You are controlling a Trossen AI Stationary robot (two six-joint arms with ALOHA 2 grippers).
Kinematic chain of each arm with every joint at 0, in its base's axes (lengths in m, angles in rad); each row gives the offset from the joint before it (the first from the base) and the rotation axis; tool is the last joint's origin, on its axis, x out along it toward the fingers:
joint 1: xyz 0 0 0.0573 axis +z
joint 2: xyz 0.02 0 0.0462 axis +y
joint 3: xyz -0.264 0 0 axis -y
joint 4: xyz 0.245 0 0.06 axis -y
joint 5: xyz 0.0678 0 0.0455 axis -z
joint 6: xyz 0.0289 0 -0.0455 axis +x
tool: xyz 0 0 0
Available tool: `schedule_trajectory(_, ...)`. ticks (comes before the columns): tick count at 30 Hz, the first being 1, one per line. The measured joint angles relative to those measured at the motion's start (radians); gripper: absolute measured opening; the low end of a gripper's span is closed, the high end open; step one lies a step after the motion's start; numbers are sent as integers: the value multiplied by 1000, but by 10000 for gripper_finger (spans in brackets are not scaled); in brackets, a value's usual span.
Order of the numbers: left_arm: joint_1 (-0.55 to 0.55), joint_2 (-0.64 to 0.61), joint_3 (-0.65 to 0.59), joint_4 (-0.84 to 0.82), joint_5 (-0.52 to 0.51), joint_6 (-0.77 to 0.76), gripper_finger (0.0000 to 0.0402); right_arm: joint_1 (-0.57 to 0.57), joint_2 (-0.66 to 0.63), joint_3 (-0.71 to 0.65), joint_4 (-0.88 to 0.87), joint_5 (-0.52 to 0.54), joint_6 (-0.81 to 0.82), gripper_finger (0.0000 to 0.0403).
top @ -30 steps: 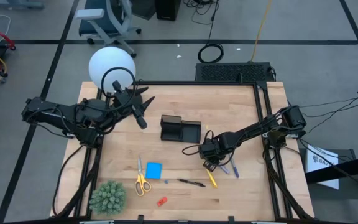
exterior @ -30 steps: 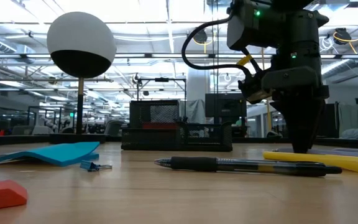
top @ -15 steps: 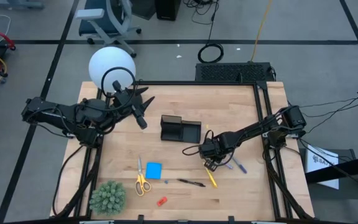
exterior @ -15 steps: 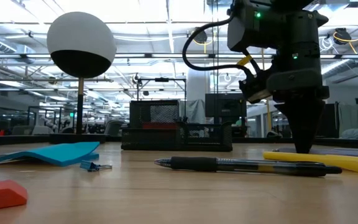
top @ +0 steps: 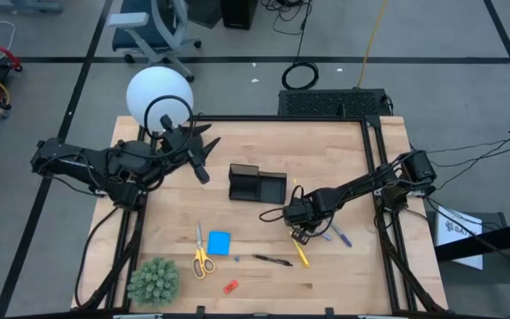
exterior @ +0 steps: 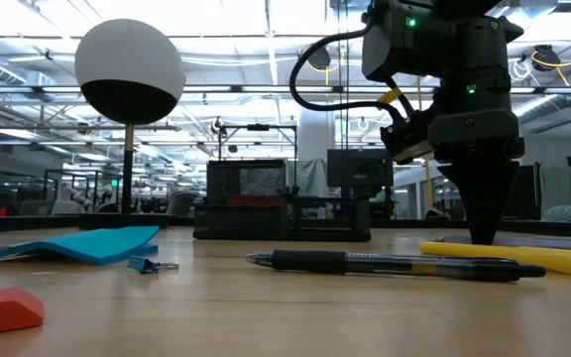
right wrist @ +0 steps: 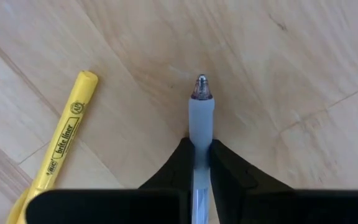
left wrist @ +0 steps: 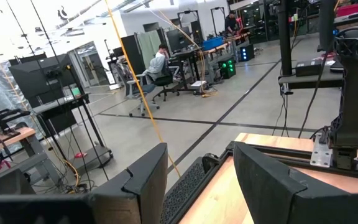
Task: Pick and place office supplies into organizer
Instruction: Put the violet pen into the black desk organizer
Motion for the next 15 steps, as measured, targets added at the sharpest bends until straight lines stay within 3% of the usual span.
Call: schedule_trajectory(15, 0, 0, 0, 0, 0, 0, 191, -3, -10, 0, 34, -25, -60, 24)
